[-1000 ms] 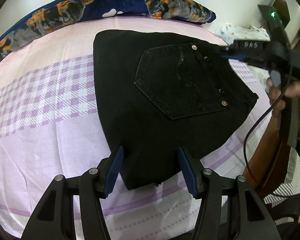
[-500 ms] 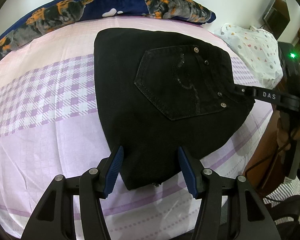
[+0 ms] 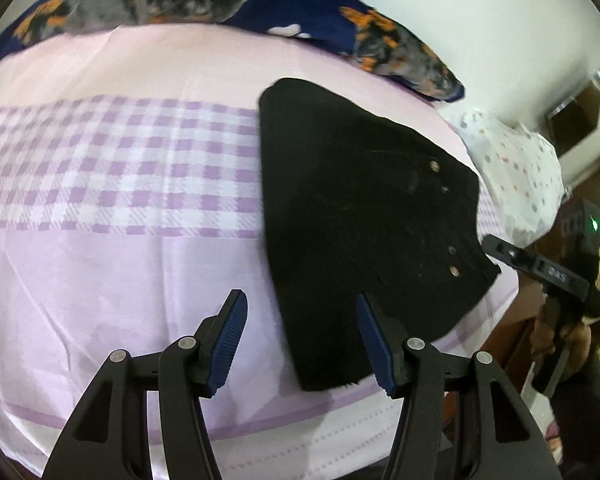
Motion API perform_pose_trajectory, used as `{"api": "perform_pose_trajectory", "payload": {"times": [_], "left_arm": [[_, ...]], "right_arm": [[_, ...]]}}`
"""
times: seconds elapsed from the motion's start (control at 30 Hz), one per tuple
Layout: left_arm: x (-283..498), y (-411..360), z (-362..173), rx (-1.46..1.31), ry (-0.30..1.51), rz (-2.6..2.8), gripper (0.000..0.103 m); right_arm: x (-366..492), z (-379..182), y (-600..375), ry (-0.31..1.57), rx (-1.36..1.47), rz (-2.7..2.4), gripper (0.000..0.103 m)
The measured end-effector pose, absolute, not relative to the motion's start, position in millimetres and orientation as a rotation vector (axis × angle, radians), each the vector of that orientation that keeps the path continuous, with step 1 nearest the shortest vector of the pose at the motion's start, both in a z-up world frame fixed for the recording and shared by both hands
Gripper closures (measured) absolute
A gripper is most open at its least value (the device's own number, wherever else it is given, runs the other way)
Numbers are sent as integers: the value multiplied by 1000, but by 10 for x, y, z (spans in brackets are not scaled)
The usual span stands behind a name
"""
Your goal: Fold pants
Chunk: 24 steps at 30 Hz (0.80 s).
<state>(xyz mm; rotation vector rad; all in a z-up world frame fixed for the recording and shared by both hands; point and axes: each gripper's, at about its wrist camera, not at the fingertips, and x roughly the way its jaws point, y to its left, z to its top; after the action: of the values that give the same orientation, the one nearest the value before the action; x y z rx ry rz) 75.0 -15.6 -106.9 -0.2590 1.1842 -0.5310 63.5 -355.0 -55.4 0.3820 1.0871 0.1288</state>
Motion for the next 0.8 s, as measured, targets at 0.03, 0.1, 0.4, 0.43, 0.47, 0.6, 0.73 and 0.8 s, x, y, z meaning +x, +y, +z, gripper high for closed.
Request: {"api": "perform_pose_trajectory", "payload": {"times": [0.03, 0.1, 0.4, 0.43, 0.47, 0.6, 0.73, 0.8], "left_arm": [[769, -130, -1089, -283, 1193, -539, 46], [811, -112, -1143, -349, 1224, -565, 46], [987, -177, -1349, -493, 1317, -604, 46], [1002, -180, -1365, -499, 1324, -603, 46], [1016, -178, -1380, -508, 1332, -603, 46], [1049, -178, -1408, -536, 1348, -612, 46], [1122, -216, -1420, -555, 1362, -622, 46], [1166, -228, -1427, -569, 1370, -626, 46]], "right_arm": [[641, -550, -3602, 1081, 406, 131, 53], [656, -567, -3730, 1077, 466, 138, 48], [885, -900, -4069, 1188, 648, 277, 45], [907, -926, -4082, 1195, 652, 288, 44], [937, -956, -4092, 1202, 658, 303, 44], [1039, -1038, -4062, 1222, 638, 345, 44], [1175, -1064, -3944, 1245, 613, 433, 43], [1251, -1056, -3878, 1249, 583, 461, 40]]}}
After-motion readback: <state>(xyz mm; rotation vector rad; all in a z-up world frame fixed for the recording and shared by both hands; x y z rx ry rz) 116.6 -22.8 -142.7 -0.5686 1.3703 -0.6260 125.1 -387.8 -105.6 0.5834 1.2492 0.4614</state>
